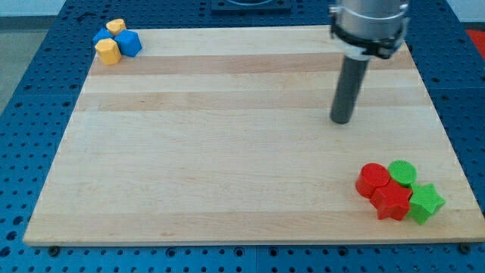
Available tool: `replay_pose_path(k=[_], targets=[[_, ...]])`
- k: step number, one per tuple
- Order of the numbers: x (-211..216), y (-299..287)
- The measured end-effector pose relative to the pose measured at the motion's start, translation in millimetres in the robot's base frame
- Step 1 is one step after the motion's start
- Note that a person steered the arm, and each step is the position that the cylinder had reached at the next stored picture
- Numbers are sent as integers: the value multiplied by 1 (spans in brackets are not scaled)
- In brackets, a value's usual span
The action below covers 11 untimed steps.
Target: Separate green star and green circle from red star and red circle
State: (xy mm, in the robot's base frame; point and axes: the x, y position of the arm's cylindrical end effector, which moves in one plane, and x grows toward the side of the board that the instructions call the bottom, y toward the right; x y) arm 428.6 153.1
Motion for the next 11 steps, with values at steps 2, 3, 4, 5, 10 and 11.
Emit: replay_pose_path(k=[2,3,4,5,10,11], targets=[[35,98],[71,124],[122,138],[162,133],[134,25],[120,-9]])
